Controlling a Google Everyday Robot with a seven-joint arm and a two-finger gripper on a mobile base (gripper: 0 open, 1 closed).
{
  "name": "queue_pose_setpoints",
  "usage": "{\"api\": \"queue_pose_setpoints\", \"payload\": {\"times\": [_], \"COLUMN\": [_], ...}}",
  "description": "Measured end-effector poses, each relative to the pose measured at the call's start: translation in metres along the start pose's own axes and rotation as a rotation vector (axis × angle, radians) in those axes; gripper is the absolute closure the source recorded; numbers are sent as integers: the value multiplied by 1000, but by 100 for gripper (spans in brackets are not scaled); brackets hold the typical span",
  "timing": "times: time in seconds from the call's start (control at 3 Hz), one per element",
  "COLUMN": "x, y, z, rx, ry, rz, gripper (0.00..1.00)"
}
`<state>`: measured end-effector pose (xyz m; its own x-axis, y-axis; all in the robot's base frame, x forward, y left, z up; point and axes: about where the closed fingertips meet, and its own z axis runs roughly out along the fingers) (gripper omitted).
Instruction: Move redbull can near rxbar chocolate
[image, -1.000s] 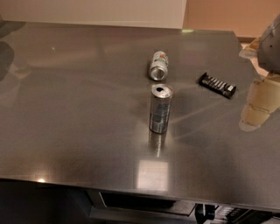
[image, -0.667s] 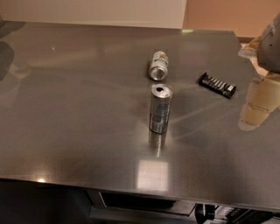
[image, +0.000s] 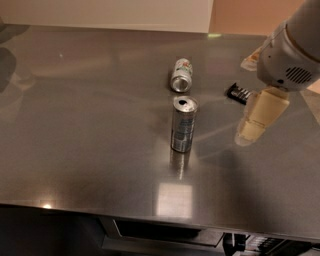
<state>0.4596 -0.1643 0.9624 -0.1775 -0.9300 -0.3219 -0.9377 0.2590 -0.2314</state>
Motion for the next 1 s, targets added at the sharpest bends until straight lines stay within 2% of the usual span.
{"api": "queue_pose_setpoints", "payload": {"times": [0.67,1.0], "x": [-46,-62], "y": [0,4], "z": [40,55], "rx": [-60,-108], "ry": [-111,-158], "rz": [14,18], "gripper": [0,0]}}
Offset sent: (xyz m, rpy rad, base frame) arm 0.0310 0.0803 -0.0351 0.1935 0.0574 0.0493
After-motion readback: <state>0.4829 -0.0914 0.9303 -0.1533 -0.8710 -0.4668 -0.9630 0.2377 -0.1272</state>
